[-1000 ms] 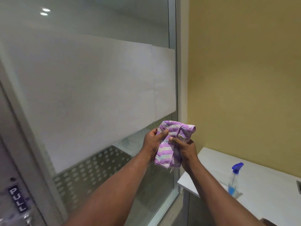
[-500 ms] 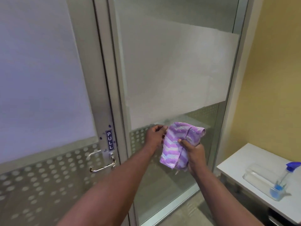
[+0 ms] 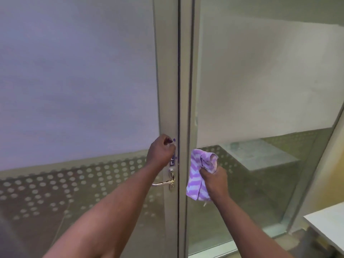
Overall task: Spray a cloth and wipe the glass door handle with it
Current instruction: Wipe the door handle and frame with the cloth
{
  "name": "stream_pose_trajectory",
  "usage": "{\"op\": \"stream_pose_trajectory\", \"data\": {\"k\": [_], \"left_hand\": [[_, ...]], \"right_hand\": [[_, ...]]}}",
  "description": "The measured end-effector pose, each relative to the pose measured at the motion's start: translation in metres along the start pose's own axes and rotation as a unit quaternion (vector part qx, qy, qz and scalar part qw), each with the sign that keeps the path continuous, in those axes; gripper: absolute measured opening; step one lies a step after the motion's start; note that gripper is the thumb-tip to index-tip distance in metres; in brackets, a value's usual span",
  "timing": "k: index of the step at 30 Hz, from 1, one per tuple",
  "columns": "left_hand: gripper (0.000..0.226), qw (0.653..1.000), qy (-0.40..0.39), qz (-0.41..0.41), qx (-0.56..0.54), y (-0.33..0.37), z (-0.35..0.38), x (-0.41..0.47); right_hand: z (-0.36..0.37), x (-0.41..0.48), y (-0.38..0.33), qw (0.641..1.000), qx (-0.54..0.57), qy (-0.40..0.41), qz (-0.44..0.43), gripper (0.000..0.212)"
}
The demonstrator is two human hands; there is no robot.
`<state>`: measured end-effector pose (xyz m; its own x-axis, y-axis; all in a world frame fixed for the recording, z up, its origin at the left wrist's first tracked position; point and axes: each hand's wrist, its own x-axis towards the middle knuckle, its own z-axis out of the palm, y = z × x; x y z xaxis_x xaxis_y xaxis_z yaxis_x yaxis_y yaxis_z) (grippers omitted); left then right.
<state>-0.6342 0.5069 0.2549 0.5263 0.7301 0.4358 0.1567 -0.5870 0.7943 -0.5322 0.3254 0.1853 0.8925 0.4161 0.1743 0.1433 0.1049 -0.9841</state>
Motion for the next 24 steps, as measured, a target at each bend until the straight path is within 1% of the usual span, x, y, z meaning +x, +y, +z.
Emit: {"op": "stream_pose_trajectory", "data": {"k": [1, 3, 5, 7, 9, 10, 11, 12, 13, 16, 19, 21, 24], "left_hand": [[0.019, 0.998, 0.004, 0.026, 0.059, -0.003, -0.008, 0.003], [0.039, 0.983, 0.010, 0.079, 0.168, -0.007, -0.024, 0.009], [0.053, 0.960, 0.002, 0.132, 0.246, -0.010, -0.035, 0.017], [0.064, 0.925, -0.028, 0.185, 0.331, -0.013, -0.043, 0.027], [0.071, 0.883, -0.050, 0.225, 0.408, -0.015, -0.046, 0.039], [0.073, 0.867, -0.050, 0.242, 0.433, -0.016, -0.047, 0.045], [0.075, 0.852, -0.045, 0.257, 0.454, -0.017, -0.047, 0.051], [0.076, 0.840, -0.041, 0.271, 0.468, -0.016, -0.047, 0.056], [0.077, 0.832, -0.042, 0.283, 0.475, -0.017, -0.047, 0.063], [0.077, 0.818, -0.056, 0.309, 0.481, -0.021, -0.044, 0.082], [0.072, 0.811, -0.042, 0.353, 0.464, -0.027, -0.043, 0.098], [0.069, 0.803, -0.027, 0.382, 0.457, -0.033, -0.042, 0.106], [0.066, 0.787, -0.008, 0.414, 0.458, -0.040, -0.039, 0.116]], "right_hand": [[0.008, 0.003, 0.001, 1.000, -0.020, -0.006, -0.012, 0.018], [0.020, 0.006, 0.000, 0.998, -0.047, -0.005, -0.032, 0.029], [0.030, 0.011, 0.000, 0.996, -0.069, -0.003, -0.050, 0.032], [0.039, 0.013, -0.001, 0.995, -0.087, 0.002, -0.051, 0.031], [0.048, 0.014, -0.001, 0.991, -0.108, -0.005, -0.075, 0.041], [0.052, 0.015, -0.002, 0.988, -0.121, -0.011, -0.093, 0.044], [0.056, 0.019, -0.002, 0.983, -0.143, -0.016, -0.112, 0.035], [0.060, 0.021, -0.003, 0.977, -0.165, -0.021, -0.130, 0.023], [0.065, 0.026, -0.004, 0.971, -0.187, -0.021, -0.148, 0.024], [0.080, 0.043, -0.004, 0.954, -0.232, -0.003, -0.188, 0.039], [0.095, 0.058, -0.009, 0.937, -0.259, 0.001, -0.234, 0.063], [0.107, 0.066, -0.008, 0.928, -0.280, 0.001, -0.245, 0.068], [0.119, 0.078, -0.003, 0.914, -0.322, 0.000, -0.246, 0.069]]}}
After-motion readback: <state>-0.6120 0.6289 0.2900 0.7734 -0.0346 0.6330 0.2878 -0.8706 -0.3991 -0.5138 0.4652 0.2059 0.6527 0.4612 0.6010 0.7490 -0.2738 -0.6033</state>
